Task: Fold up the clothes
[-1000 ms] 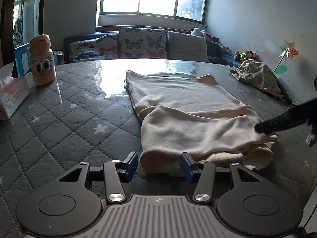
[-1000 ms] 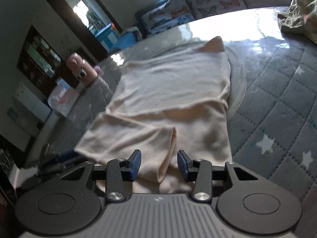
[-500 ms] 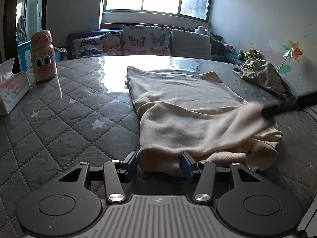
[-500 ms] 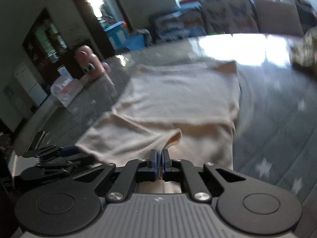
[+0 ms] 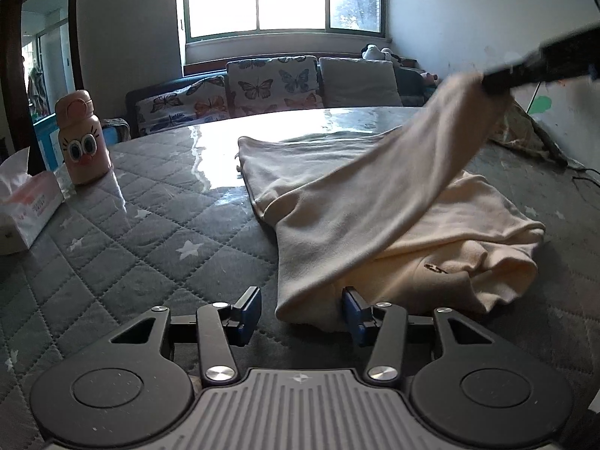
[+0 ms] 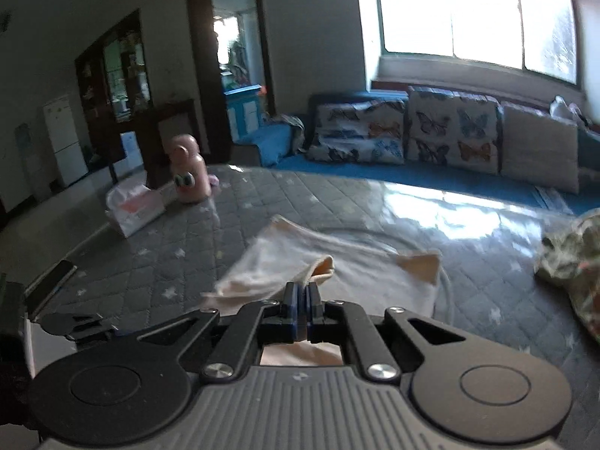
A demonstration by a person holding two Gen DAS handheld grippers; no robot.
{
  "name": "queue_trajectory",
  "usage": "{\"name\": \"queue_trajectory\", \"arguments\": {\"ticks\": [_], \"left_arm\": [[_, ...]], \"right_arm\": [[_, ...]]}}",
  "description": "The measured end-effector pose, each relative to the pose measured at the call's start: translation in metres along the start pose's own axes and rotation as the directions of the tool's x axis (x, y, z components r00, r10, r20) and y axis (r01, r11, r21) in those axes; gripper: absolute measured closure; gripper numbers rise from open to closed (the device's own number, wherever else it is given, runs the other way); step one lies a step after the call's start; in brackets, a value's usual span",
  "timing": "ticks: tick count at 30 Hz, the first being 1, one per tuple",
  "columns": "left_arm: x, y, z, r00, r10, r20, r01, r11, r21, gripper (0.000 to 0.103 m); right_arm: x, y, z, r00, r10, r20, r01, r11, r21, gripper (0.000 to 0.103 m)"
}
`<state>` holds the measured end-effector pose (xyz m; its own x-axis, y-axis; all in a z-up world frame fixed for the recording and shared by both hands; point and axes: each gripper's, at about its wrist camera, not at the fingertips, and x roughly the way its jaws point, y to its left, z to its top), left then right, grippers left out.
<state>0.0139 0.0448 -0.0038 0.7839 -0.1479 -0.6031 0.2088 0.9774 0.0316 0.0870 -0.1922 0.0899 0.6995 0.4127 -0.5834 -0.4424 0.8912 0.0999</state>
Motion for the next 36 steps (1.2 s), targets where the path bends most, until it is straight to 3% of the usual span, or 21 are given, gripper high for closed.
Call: {"name": "queue_trajectory", "arguments": {"ticks": [7,13,17,24,28,36], "left_arm": [[-0.006,0.005,-0.001,1.000,-0.008,-0.006,0.008,1.000,0.020,0.053],[-0.023,0.014,0.016,0.999,-0.021,0.035,0.021,1.000,0.024,0.053],[-0.034,0.020,0.028,0.998,-0.032,0.062,0.030,0.999,0.026,0.054],[0.004,0.000,0.056,0.990,-0.130,0.058,0.128,0.991,0.041,0.073],[0.034,-0.005,0.065,0.987,-0.162,0.026,0.161,0.987,0.027,0.077],[0.067,0.021,0.056,0.996,-0.086,-0.030,0.084,0.996,-0.036,0.084]], "right_arm": [[0.037,-0.035,-0.052,0.984,-0.034,-0.175,0.055,0.991,0.118,0.098],[0.022,-0.034,-0.045,0.995,-0.032,-0.095,0.041,0.995,0.094,0.094],[0.029,-0.026,-0.044,0.996,-0.018,-0.090,0.022,0.999,0.046,0.093],[0.051,-0.020,-0.051,0.994,-0.003,-0.113,0.007,1.000,0.029,0.093],[0.059,-0.021,-0.052,0.993,0.001,-0.121,0.001,1.000,0.018,0.093],[0.070,-0.030,-0.060,0.989,-0.028,-0.143,0.029,1.000,0.007,0.092]]}}
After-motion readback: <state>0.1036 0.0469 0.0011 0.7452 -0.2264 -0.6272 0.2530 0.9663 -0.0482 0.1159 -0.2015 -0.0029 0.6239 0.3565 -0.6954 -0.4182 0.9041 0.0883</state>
